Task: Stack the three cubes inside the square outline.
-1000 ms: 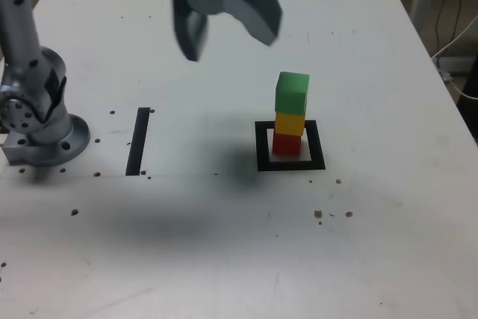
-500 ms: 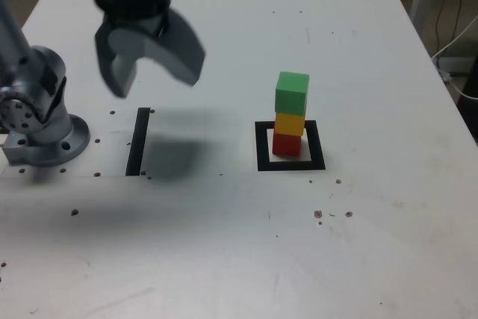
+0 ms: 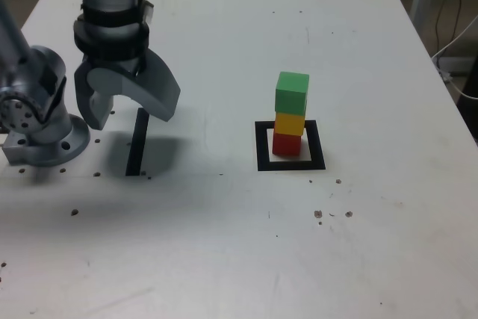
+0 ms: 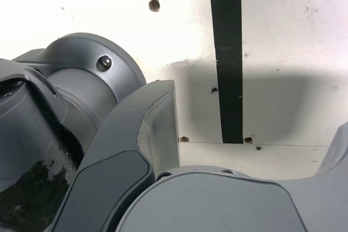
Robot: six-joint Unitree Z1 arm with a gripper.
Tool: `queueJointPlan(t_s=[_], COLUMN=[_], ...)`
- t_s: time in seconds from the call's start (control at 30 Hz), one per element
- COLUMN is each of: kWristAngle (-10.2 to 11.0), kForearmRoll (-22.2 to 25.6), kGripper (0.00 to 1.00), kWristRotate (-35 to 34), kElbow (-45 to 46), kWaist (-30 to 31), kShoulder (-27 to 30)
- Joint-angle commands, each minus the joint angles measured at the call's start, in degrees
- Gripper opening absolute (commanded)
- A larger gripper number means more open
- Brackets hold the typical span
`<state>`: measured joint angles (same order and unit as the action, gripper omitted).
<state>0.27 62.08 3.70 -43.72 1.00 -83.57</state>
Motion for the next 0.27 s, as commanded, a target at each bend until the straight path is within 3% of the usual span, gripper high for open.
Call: queueJointPlan(t_s=[0.0,0.23], kWristAngle=[-0.1,-0.1], kForearmRoll=[-0.3,-0.5], kGripper=[1.0,1.0], kWristRotate=[-0.1,0.2], kElbow=[0.5,0.3], kWaist=[0.0,0.0], kShoulder=[-0.2,0.1])
